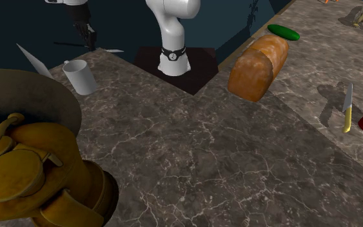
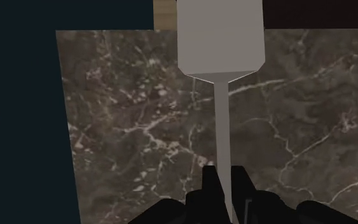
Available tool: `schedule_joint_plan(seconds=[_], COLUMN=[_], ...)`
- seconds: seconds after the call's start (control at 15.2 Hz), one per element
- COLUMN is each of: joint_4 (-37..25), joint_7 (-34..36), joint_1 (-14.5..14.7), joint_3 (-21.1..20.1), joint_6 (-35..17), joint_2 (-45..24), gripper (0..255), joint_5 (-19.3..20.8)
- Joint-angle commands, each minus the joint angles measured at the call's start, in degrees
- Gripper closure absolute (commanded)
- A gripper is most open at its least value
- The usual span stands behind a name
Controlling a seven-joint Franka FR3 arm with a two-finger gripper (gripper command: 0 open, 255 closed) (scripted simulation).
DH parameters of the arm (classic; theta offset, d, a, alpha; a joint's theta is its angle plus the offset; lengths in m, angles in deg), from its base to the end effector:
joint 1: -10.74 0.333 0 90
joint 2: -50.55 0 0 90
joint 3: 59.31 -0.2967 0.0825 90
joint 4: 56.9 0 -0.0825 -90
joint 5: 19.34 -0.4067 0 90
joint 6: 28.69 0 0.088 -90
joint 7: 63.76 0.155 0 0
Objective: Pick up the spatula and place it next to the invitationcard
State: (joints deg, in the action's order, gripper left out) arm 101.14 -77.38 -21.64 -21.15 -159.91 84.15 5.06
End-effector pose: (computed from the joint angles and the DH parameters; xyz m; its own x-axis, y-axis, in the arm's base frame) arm 0.1569 -0.3595 0.2779 0.8027 -0.5928 0.0655 -0.5940 -0.8045 -0.0006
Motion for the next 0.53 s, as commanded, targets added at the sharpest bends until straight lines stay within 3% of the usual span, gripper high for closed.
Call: schedule_joint_plan(seconds=[0.0, 0.46], joint_4=[1.03, 3.37], joint_7=[-0.05, -0.75], joint_1=[0.07, 1.55], joint_3=[0.81, 4.19], joint_6=[-2.28, -10.81], joint_2=[-1.23, -7.48], gripper=[255, 255], joint_5=[0.39, 0.65])
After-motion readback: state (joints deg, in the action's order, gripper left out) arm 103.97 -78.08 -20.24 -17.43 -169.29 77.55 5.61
